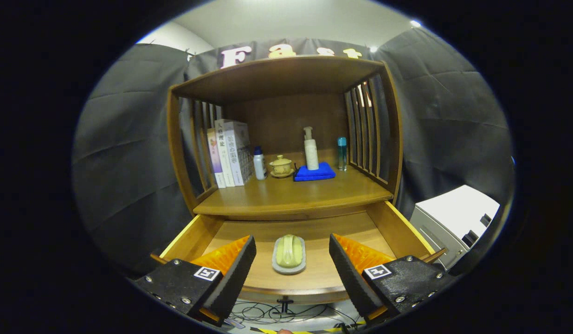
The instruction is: Pull open the drawer, take out the items inside it, and place them on the countertop above the cabinet.
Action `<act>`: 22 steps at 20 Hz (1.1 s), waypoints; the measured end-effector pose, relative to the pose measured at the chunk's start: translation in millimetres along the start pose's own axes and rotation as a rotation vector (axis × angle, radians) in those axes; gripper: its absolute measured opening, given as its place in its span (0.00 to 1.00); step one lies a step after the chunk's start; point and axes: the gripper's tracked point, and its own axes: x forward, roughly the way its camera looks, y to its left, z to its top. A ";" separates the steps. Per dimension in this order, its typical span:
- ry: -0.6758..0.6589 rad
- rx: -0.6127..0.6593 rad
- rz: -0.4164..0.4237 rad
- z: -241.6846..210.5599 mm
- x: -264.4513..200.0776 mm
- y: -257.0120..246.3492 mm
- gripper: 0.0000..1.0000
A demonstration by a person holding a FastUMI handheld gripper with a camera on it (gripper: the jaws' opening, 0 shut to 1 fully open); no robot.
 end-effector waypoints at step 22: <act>0.694 -0.224 -0.106 -125.9 133.0 5.8 0.73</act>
